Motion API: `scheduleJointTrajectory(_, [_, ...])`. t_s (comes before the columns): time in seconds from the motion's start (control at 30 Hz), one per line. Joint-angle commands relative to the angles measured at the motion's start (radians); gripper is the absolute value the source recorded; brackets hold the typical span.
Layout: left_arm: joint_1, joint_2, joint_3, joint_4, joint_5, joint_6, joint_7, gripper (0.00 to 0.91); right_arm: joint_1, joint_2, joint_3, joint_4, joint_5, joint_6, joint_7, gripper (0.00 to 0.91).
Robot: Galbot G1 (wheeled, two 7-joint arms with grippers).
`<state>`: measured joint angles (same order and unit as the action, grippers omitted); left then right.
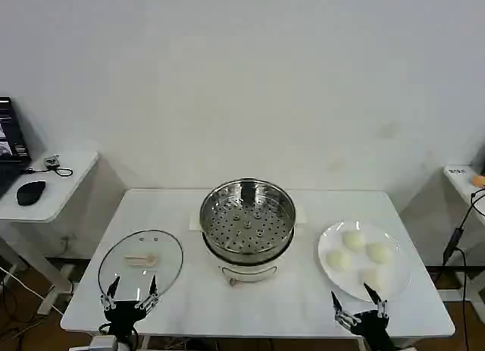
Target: Take steamed baozi put them in steamer then cover it.
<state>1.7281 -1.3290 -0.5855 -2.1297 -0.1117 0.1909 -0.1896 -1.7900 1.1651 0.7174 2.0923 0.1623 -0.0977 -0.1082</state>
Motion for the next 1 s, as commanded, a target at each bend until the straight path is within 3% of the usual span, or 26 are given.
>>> scheduleJointTrajectory(0.03, [-0.012,0.001,-0.03,-0.041,0.089,0.119,0.1,0.907,0.126,-0.243,0.115,-0.036,-0.104,-0.203,-0.13,0.907])
scheduleJointTrajectory(0.1, [-0.028,-0.01,-0.061,-0.028,0.094,0.12,0.165,0.907,0.181,-0.301,0.12,-0.079,-0.128,-0.216,-0.187,0.907])
scheduleJointTrajectory(0.2, [-0.037,-0.009,-0.102,0.004,0.133,0.072,0.232,0.907,0.269,-0.413,0.121,-0.138,-0.167,-0.245,-0.321,0.907])
scheduleJointTrajectory(0.23, [-0.038,-0.006,-0.111,0.015,0.142,0.055,0.244,0.907,0.312,-0.466,0.121,-0.174,-0.198,-0.243,-0.391,0.907])
scheduleJointTrajectory(0.3, [-0.037,-0.003,-0.126,0.024,0.192,0.026,0.258,0.907,0.367,-0.534,0.11,-0.209,-0.222,-0.226,-0.46,0.907])
scheduleJointTrajectory(0.37, [-0.031,-0.002,-0.13,0.017,0.203,0.019,0.27,0.907,0.462,-0.621,0.077,-0.292,-0.293,-0.172,-0.559,0.907])
scheduleJointTrajectory(0.4, [-0.027,-0.002,-0.132,0.011,0.212,0.016,0.276,0.907,0.497,-0.642,0.071,-0.319,-0.312,-0.149,-0.559,0.907])
scheduleJointTrajectory(0.43, [-0.025,-0.003,-0.134,0.009,0.217,0.015,0.277,0.907,0.545,-0.682,0.036,-0.363,-0.345,-0.134,-0.676,0.907])
scheduleJointTrajectory(0.47, [-0.023,-0.005,-0.135,0.008,0.223,0.013,0.277,0.907,0.602,-0.696,0.008,-0.401,-0.369,-0.113,-0.732,0.907])
scheduleJointTrajectory(0.57, [-0.014,-0.003,-0.136,0.005,0.23,0.015,0.273,0.907,0.791,-0.729,-0.156,-0.539,-0.438,-0.042,-0.835,0.907])
scheduleJointTrajectory(0.8, [-0.005,-0.007,-0.163,-0.005,0.23,0.014,0.27,0.907,1.171,-0.749,-0.573,-0.73,-0.505,0.068,-1.012,0.907])
scheduleJointTrajectory(1.0, [-0.001,-0.013,-0.18,-0.005,0.23,0.01,0.27,0.907,1.421,-0.664,-0.859,-0.847,-0.509,0.08,-1.042,0.907])
